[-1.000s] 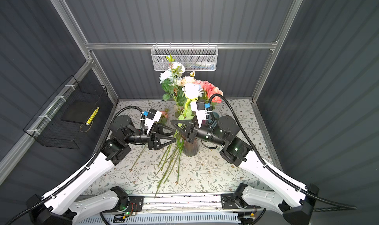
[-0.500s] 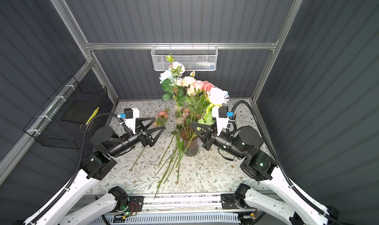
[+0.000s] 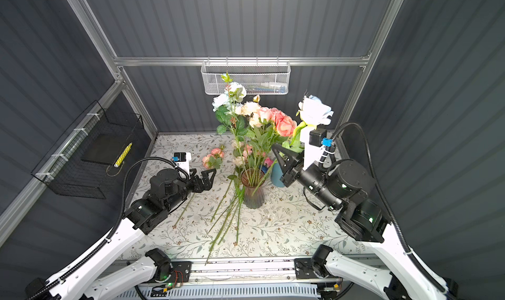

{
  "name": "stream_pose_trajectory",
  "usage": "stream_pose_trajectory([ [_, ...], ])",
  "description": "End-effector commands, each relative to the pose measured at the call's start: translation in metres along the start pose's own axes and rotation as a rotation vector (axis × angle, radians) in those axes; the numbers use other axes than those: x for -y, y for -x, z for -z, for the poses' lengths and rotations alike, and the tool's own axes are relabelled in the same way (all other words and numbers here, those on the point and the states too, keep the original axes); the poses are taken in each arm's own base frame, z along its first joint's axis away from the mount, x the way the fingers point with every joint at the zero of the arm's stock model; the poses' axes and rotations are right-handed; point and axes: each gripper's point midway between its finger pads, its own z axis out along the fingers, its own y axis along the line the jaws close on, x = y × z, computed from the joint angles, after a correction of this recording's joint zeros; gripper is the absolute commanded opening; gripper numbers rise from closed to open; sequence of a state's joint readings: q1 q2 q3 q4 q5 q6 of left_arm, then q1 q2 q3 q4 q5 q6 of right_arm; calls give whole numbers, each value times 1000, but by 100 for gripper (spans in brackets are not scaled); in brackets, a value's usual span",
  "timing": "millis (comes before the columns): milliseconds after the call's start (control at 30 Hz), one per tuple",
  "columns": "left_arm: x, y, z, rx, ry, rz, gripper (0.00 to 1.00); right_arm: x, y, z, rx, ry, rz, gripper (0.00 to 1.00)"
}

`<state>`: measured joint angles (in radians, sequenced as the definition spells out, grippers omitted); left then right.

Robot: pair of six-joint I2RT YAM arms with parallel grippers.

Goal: Arrange flowers in a vase
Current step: Place the flower in the vase.

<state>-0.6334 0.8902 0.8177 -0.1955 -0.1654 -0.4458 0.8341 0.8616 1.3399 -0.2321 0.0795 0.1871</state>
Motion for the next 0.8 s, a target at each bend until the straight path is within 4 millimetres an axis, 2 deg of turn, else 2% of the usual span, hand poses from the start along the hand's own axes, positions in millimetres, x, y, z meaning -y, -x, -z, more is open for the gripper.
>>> stream_pose_trajectory([
  [0,0,6,5,26,0,19,100,12,5,-13,10,-77,103,0],
  [167,1,3,4,17,-7,24,100,17,1,-43,13,-94,156,0],
  [300,0,1,5,16,-7,30,100,22,-18,-67,-11,-102,173,0],
  [400,-1,-1,7,14,-6,31,100,26,-48,-81,-59,-98,167,0],
  [567,-3,-6,4,2,-2,32,100,37,-114,-91,-172,-110,95,2],
  [667,-3,-9,1,-9,-3,34,100,42,-151,-88,-233,-117,32,18],
  [767,-4,-11,-2,-18,2,38,100,44,-174,-80,-268,-121,-17,32],
])
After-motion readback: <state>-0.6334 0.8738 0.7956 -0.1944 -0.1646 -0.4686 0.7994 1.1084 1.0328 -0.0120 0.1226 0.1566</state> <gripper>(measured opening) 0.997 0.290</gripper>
